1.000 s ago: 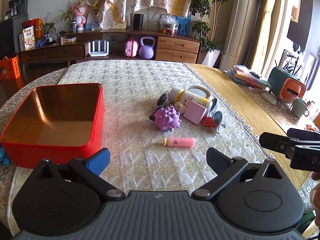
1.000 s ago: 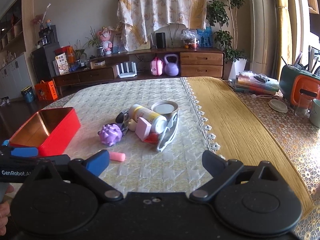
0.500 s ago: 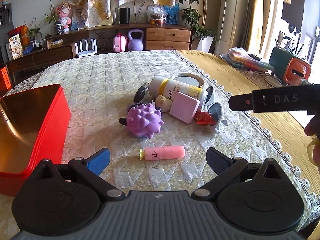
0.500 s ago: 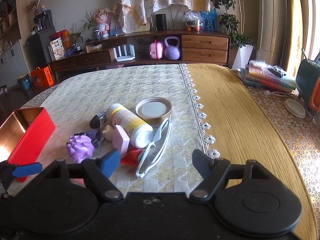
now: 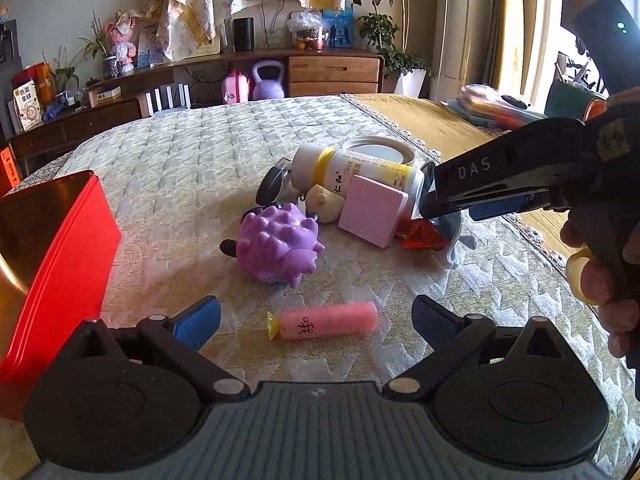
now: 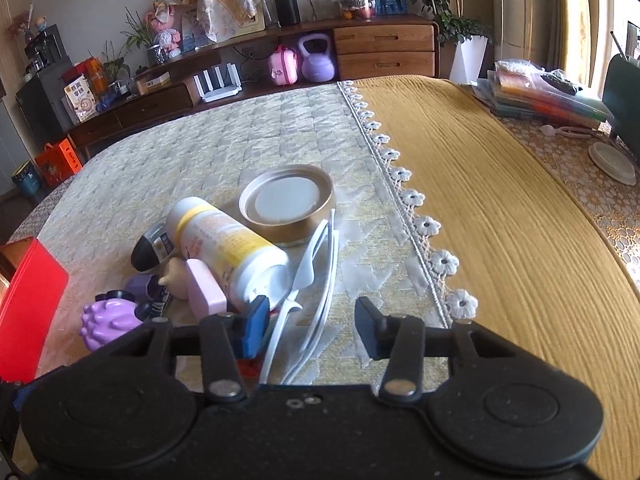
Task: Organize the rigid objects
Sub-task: 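Grasp the pink cylinder stick with the left gripper while the right gripper grasps the white sunglasses, then carry the pink stick and white sunglasses over the red tin box with both grippers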
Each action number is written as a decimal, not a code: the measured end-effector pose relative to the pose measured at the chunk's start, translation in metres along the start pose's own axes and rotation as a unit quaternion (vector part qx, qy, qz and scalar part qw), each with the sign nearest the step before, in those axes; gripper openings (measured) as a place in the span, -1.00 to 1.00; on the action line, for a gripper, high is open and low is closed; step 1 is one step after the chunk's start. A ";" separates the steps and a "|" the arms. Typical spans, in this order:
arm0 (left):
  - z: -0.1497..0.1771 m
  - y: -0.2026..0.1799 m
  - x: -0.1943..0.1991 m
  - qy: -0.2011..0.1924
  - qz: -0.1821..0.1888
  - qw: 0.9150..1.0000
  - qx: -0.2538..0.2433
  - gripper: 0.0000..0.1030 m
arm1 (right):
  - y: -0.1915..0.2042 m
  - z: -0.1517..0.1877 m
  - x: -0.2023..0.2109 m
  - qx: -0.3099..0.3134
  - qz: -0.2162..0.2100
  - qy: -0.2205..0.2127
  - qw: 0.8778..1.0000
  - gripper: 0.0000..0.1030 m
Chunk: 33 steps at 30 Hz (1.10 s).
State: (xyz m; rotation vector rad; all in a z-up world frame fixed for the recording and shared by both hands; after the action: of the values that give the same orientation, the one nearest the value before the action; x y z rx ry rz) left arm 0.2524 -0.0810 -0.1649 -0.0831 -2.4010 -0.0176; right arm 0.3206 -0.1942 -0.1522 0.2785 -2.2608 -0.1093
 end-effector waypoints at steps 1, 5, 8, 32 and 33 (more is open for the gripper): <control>0.000 0.000 -0.001 0.000 0.000 1.000 0.000 0.98 | 0.000 0.000 -0.003 -0.001 0.001 0.004 1.000 -0.18; -0.001 0.002 -0.005 0.004 0.003 1.000 0.002 0.90 | 0.001 -0.002 -0.009 -0.005 0.000 0.008 1.000 -0.23; 0.000 0.003 -0.007 0.006 0.001 1.000 0.002 0.85 | 0.002 -0.002 -0.009 0.000 0.002 0.006 1.000 -0.30; 0.002 0.002 0.002 0.008 0.006 1.000 -0.010 0.16 | -0.005 0.009 0.027 -0.010 -0.011 -0.023 1.000 -0.54; 0.002 0.003 0.004 0.008 0.007 1.000 -0.010 0.16 | -0.004 0.011 0.032 -0.010 -0.012 -0.024 1.000 -0.54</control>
State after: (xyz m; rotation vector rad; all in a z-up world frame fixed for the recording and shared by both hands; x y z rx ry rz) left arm 0.2477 -0.0779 -0.1638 -0.1085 -2.3844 -0.0353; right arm 0.2929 -0.2057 -0.1360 0.2946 -2.3033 -0.1532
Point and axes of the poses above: each gripper's, at about its wrist camera, not at the fingertips, and x roughly against the way its jaws point, y to its left, z to its underside, the point moved 6 cm from there along -x, roughly the way its jaws point, and after that the axes turned 2 degrees about y, right-handed, at the moved point
